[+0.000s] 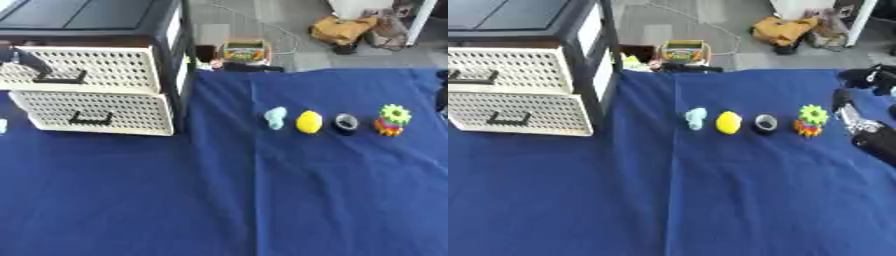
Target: Pick up objects from table and place into drawer.
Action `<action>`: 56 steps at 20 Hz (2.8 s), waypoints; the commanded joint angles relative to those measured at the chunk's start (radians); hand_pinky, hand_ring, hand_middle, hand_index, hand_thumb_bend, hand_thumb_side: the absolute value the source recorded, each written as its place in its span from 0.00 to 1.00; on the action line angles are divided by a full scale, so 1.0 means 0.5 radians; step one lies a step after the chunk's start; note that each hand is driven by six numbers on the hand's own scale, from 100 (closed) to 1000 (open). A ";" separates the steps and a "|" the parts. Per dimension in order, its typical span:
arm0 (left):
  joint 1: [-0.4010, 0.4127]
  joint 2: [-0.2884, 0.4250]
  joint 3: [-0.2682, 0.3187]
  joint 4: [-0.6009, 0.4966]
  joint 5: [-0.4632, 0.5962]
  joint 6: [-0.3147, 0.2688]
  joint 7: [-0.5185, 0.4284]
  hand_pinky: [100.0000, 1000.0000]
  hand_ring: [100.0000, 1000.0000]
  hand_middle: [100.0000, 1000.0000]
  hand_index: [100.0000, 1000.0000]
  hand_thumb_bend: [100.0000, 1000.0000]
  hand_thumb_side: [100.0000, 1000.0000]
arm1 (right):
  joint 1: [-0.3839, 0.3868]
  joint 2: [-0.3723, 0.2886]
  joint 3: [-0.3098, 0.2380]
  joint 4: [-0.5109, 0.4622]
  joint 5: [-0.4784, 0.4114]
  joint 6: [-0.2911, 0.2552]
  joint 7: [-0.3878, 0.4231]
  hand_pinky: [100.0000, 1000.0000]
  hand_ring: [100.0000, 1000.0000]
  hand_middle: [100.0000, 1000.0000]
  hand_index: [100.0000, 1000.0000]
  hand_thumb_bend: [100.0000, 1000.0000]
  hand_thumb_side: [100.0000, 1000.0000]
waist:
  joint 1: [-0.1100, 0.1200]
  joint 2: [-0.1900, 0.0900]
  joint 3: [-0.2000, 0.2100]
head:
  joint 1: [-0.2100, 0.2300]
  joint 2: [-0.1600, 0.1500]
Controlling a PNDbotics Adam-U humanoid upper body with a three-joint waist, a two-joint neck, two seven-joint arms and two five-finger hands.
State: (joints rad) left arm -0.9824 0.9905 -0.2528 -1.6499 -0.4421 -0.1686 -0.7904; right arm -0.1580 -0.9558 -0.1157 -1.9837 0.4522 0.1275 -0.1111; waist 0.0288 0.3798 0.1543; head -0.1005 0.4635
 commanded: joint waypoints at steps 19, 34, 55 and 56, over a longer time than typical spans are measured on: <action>-0.246 -0.211 0.010 0.371 -0.377 0.060 -0.198 0.00 0.00 0.00 0.90 0.13 0.31 | -0.038 -0.022 -0.013 -0.033 -0.031 0.006 -0.017 0.66 0.71 0.63 0.82 0.00 1.00 | 0.017 0.006 -0.038 | 0.022 -0.081; -0.257 -0.258 -0.003 0.497 -0.594 0.150 -0.101 0.00 0.00 0.00 0.89 0.16 0.29 | -0.052 -0.007 -0.004 -0.033 -0.035 0.001 -0.005 0.66 0.71 0.62 0.82 0.00 1.00 | 0.021 0.035 -0.059 | 0.038 -0.095; -0.164 -0.226 -0.039 0.497 -0.638 0.143 -0.091 0.00 0.00 0.00 0.85 0.18 0.37 | -0.066 0.025 -0.006 -0.033 -0.046 0.010 -0.007 0.66 0.71 0.61 0.81 0.00 1.00 | 0.002 0.060 -0.061 | 0.060 -0.098; -0.160 -0.225 -0.040 0.498 -0.642 0.140 -0.093 0.00 0.00 0.00 0.84 0.18 0.37 | -0.067 0.026 -0.006 -0.033 -0.046 0.011 -0.007 0.66 0.71 0.61 0.81 0.00 1.00 | 0.002 0.061 -0.062 | 0.061 -0.098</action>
State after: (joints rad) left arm -1.0549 0.8433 -0.2751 -1.3949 -0.7564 -0.0936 -0.8334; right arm -0.1842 -0.9220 -0.1091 -1.9837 0.4371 0.1313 -0.1127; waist 0.0327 0.4297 0.1239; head -0.0726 0.4247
